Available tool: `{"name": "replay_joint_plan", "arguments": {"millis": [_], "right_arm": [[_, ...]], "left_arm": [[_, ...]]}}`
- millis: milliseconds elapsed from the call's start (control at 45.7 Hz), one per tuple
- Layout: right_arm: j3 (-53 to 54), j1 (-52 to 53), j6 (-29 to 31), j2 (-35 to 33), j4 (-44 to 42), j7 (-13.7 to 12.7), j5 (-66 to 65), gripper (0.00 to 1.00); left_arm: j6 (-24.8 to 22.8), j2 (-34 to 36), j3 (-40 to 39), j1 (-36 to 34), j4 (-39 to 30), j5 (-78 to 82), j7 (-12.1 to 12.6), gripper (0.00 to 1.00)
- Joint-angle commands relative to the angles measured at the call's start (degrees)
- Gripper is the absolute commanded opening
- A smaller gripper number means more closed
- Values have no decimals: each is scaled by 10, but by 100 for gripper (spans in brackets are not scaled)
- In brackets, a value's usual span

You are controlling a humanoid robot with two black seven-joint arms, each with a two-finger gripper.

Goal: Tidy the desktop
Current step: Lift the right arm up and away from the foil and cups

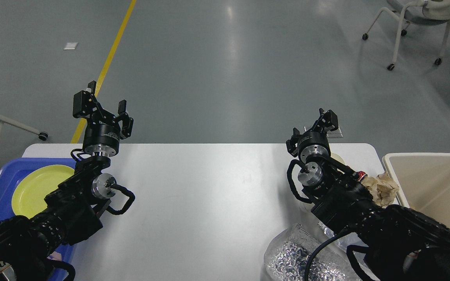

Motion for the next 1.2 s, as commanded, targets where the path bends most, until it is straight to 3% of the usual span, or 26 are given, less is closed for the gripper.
{"name": "replay_joint_plan", "arguments": {"millis": [0,1181], "right_arm": [[0,3,-2,0,0,3,0,100],[-4,31,-11,-7,-9,-16,-5,100]], "left_arm": [[1,1,0,0,0,0,0,100],[1,0,0,0,0,0,0,100]]}}
